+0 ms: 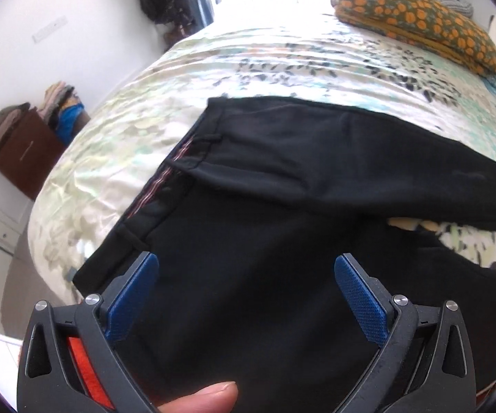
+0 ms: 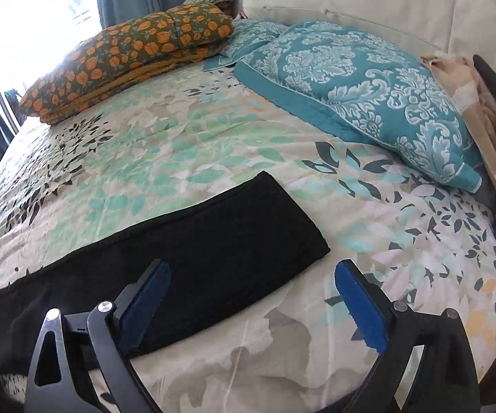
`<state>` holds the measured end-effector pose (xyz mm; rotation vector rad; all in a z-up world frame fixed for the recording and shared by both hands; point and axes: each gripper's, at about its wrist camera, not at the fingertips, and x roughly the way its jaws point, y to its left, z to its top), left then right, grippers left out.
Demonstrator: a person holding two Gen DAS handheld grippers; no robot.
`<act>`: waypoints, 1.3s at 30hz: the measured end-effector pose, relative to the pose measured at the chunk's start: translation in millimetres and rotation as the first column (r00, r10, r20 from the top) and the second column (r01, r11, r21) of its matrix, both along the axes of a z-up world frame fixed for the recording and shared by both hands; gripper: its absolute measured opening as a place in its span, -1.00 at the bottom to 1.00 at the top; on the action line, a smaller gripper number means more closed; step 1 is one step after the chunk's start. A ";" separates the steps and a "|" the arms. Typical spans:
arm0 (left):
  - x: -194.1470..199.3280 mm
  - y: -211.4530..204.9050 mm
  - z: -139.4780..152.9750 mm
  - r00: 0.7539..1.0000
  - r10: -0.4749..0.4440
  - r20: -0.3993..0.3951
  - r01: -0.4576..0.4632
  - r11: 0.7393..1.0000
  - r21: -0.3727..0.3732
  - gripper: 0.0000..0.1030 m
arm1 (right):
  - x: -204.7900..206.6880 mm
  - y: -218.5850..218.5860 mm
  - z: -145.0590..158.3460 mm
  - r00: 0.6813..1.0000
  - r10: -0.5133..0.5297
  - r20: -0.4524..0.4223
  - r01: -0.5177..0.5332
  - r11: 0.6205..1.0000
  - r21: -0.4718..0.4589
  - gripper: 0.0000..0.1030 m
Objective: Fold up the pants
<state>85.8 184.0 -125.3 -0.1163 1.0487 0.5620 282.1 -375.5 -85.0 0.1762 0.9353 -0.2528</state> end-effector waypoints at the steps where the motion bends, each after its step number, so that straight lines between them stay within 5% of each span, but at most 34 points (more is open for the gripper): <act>1: -5.5 15.2 -10.9 0.999 0.035 -0.031 -0.035 0.999 0.006 0.99 | -16.3 19.0 3.9 0.999 0.043 -0.003 -0.043 0.999 0.032 0.88; 4: -29.4 41.5 -36.4 0.986 0.112 -0.120 -0.105 0.992 0.065 0.99 | -68.0 84.5 -3.0 0.982 0.187 -0.042 -0.180 0.975 0.132 0.97; 9: -44.7 50.3 -23.8 0.998 0.048 -0.042 -0.049 0.998 -0.034 0.99 | -148.0 180.2 -45.3 0.930 0.352 -0.106 -0.328 0.925 0.194 0.97; 12: -6.0 50.3 8.6 0.993 -0.098 0.063 0.104 0.989 -0.108 0.99 | -174.1 214.9 -55.4 0.901 0.421 -0.103 -0.406 0.904 0.136 0.97; 16: 84.2 71.0 35.0 0.949 -0.296 0.106 0.313 0.922 -0.228 0.99 | -187.6 240.8 -53.9 0.846 0.522 -0.105 -0.518 0.853 0.065 0.97; 23: 214.2 145.4 5.2 0.956 -0.294 -0.022 0.282 0.934 -0.221 0.97 | -178.5 252.1 -68.3 0.825 0.550 -0.133 -0.542 0.835 0.090 0.97; 26: 239.7 139.2 -9.6 0.897 -0.436 -0.070 0.418 0.889 -0.185 0.97 | -171.0 258.0 -76.5 0.813 0.559 -0.160 -0.548 0.829 0.113 0.97; 31: 264.6 102.8 -40.9 0.711 -0.666 -0.224 0.663 0.742 -0.099 0.98 | -163.5 264.7 -85.9 0.804 0.566 -0.180 -0.559 0.824 0.097 0.97; 34: 275.1 98.8 -65.4 0.663 -0.684 -0.304 0.675 0.722 -0.151 0.98 | -162.2 267.1 -88.4 0.800 0.572 -0.180 -0.566 0.820 0.087 0.99; 36: 278.8 104.5 -69.3 0.666 -0.684 -0.299 0.653 0.727 -0.209 0.95 | -161.4 268.0 -89.8 0.799 0.573 -0.180 -0.569 0.818 0.079 1.00; 37: 280.0 109.6 -68.6 0.668 -0.687 -0.286 0.632 0.727 -0.270 0.82 | -160.9 268.2 -89.7 0.800 0.573 -0.178 -0.569 0.819 0.077 1.00; 38: 279.8 115.0 -66.6 0.670 -0.698 -0.253 0.617 0.713 -0.332 -0.18 | -160.5 268.5 -89.8 0.800 0.573 -0.177 -0.569 0.819 0.076 1.00; 39: 279.4 118.2 -64.1 0.677 -0.698 -0.234 0.611 0.710 -0.350 -0.56 | -160.6 268.1 -90.1 0.801 0.572 -0.175 -0.569 0.819 0.075 1.00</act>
